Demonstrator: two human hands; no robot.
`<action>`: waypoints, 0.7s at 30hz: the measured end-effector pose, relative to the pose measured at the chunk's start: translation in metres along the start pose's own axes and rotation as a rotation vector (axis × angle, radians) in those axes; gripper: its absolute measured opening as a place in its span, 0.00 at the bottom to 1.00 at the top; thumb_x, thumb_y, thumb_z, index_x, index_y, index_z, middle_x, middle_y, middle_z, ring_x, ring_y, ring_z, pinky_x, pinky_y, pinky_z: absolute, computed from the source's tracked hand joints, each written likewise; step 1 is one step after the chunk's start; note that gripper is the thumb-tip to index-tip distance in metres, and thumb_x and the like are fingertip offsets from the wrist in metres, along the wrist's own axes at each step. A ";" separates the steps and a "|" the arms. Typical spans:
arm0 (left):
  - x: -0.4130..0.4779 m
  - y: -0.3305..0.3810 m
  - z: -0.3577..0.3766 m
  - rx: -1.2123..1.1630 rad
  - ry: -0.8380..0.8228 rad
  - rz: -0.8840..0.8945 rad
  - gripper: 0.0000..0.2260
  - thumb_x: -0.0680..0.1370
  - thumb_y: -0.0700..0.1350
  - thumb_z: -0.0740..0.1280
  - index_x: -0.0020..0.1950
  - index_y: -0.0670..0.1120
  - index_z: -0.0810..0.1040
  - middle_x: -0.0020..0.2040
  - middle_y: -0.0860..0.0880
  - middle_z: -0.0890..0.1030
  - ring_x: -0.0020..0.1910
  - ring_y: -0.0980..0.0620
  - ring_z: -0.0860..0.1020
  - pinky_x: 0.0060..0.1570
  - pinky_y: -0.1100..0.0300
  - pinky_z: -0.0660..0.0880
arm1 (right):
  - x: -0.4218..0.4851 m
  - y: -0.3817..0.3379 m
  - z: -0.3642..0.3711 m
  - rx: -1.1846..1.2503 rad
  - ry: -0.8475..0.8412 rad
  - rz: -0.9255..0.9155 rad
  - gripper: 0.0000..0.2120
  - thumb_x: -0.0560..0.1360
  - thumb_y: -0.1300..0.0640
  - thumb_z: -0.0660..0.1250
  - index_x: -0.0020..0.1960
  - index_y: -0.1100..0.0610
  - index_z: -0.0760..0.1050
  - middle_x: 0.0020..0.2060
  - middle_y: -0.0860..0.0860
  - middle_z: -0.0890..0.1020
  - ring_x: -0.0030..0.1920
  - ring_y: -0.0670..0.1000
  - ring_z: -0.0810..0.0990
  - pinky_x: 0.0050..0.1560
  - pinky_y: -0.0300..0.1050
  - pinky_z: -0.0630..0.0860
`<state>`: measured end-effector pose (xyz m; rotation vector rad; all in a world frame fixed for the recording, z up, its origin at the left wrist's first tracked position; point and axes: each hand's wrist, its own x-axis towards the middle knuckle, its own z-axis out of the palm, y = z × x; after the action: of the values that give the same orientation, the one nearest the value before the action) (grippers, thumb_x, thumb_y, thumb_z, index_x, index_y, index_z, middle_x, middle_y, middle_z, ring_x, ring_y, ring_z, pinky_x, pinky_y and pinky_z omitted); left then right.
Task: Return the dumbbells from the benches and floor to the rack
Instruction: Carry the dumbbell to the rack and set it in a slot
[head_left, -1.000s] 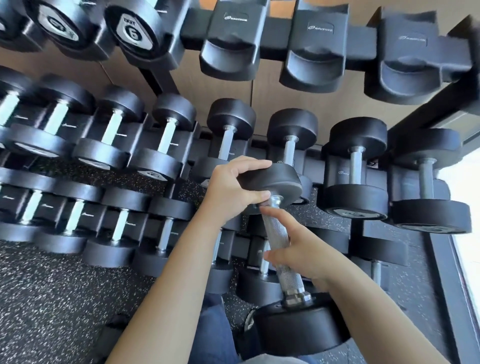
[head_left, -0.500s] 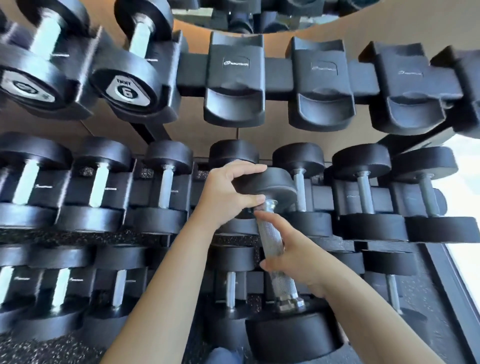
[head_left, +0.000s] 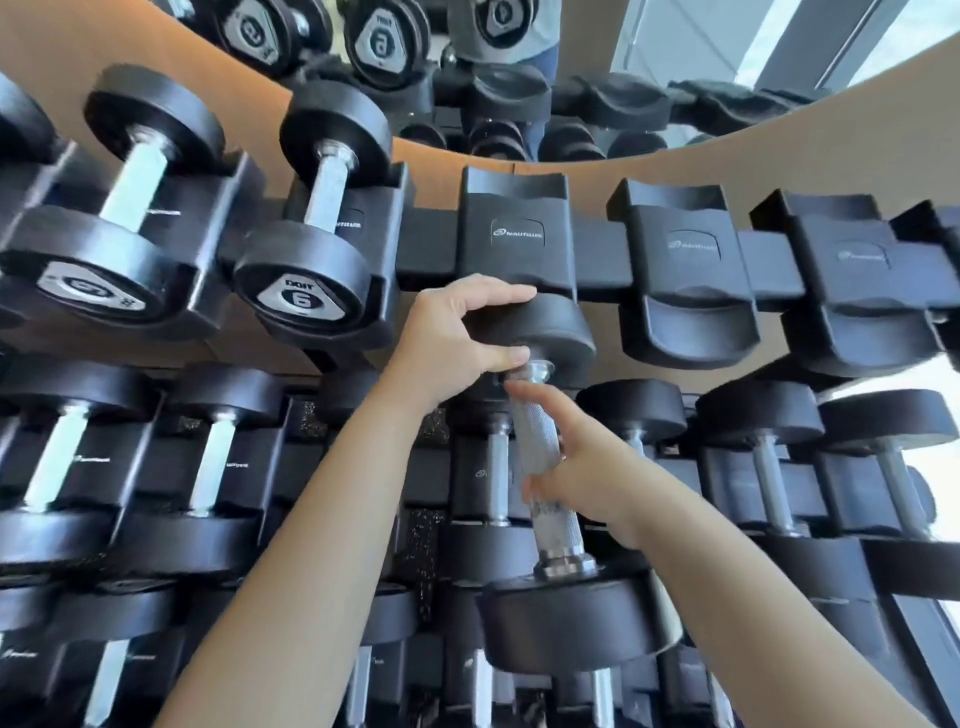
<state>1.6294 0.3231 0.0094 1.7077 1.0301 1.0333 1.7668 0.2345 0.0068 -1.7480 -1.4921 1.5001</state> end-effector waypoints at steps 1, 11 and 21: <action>0.010 -0.001 -0.002 0.001 -0.003 0.010 0.22 0.63 0.35 0.75 0.53 0.53 0.79 0.51 0.52 0.79 0.54 0.56 0.76 0.61 0.60 0.69 | 0.008 -0.004 -0.005 -0.001 0.012 -0.008 0.37 0.69 0.71 0.63 0.64 0.34 0.62 0.50 0.54 0.76 0.36 0.52 0.70 0.39 0.52 0.75; 0.115 -0.012 -0.012 0.040 0.011 0.089 0.23 0.64 0.35 0.74 0.56 0.50 0.78 0.51 0.54 0.79 0.54 0.58 0.76 0.59 0.62 0.71 | 0.094 -0.036 -0.054 -0.028 0.139 -0.076 0.37 0.70 0.72 0.62 0.65 0.35 0.62 0.41 0.39 0.70 0.22 0.37 0.71 0.28 0.31 0.70; 0.197 -0.025 -0.015 0.212 0.092 0.197 0.23 0.66 0.33 0.73 0.59 0.43 0.76 0.54 0.52 0.75 0.56 0.58 0.73 0.61 0.68 0.66 | 0.176 -0.057 -0.085 -0.008 0.276 -0.188 0.37 0.69 0.72 0.58 0.67 0.37 0.61 0.57 0.42 0.69 0.38 0.41 0.75 0.33 0.35 0.75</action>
<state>1.6725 0.5168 0.0315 1.9807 1.0775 1.1708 1.7909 0.4370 0.0021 -1.6865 -1.4729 1.1116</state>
